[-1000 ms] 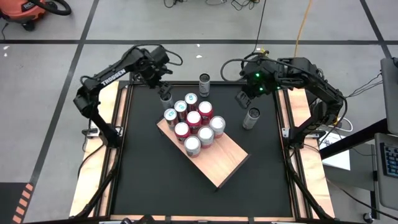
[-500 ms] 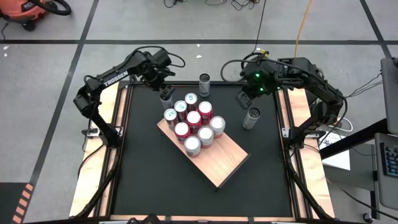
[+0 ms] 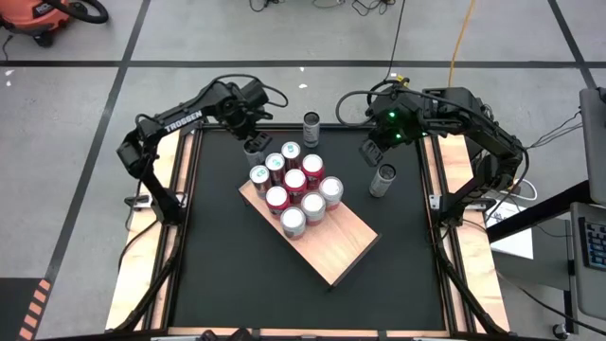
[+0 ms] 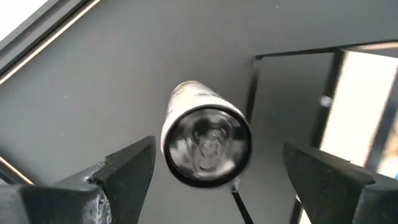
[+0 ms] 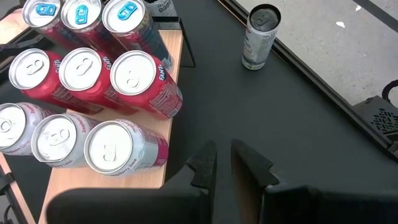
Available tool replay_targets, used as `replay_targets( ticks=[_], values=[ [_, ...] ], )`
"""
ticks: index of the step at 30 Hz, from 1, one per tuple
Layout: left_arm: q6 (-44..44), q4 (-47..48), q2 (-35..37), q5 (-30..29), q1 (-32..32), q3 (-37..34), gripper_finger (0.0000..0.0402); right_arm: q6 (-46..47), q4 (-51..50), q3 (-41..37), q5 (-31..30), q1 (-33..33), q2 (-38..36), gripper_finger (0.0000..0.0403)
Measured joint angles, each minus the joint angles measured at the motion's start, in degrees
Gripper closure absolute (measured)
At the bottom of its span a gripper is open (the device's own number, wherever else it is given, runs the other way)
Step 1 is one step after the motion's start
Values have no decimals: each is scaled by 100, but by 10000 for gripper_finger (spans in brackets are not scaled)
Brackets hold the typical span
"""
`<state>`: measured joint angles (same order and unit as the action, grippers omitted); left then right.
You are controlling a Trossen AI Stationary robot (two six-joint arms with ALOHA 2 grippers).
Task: Place canned beverage on shelf
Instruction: Put the left white soda can on the shelf
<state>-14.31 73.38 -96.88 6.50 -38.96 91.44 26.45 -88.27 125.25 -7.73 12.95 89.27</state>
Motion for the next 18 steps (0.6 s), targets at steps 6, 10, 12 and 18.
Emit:
replay_targets(
  ticks=[6,10,12,18],
  values=[
    [-39,-28,-137,-68,0,-2,56,10,2,2,0,0,0,376],
    [-142,-13,-227,-177,26,-2,56,14,2,0,0,0,0,376],
    [-138,25,-276,-292,37,-2,56,53,4,0,0,0,0,376],
    [-127,23,-424,-310,37,-2,56,106,4,0,0,0,0,376]
  ],
)
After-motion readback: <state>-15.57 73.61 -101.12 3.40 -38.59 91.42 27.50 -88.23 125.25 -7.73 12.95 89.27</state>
